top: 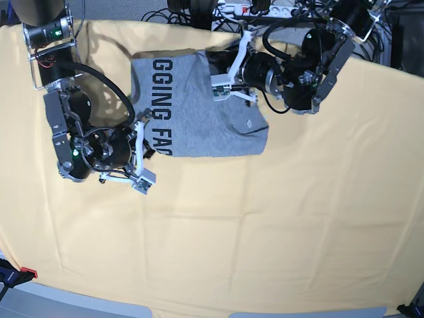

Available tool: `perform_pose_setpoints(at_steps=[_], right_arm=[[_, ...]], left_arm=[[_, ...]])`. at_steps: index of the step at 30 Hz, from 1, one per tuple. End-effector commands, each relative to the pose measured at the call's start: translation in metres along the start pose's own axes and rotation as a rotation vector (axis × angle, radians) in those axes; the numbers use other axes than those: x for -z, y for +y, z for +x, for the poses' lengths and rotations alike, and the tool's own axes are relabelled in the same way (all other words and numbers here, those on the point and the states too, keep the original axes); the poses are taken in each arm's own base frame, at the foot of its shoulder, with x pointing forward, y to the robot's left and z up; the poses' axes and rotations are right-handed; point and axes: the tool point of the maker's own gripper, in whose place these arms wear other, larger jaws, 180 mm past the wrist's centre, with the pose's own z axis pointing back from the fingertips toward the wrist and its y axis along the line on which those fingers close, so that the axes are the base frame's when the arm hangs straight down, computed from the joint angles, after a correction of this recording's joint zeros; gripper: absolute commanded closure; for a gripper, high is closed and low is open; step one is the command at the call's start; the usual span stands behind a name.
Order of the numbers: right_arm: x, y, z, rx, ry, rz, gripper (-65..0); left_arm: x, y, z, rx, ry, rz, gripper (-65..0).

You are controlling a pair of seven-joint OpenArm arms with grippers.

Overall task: Layout the t-shirt on the table in an organized manner, then fold the t-shirt properly
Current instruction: 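Hold the folded shirt with both grippers and lay it flat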

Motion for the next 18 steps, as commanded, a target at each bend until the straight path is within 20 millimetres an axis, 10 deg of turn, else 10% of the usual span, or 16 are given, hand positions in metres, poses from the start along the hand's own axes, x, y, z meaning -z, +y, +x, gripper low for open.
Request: perform_pose_setpoints(at_steps=[1,18], right_arm=[[-0.012,-0.005,0.006,-0.025,-0.027,-0.016,0.0],[-0.038,0.075,-0.033,-0.069,-0.029,0.014,0.0]], left_arm=[[-0.011,0.016,-0.005,0.034,0.041,0.068,0.0],[-0.095,0.174,0.018,0.063,-0.03,0.487,0.0]])
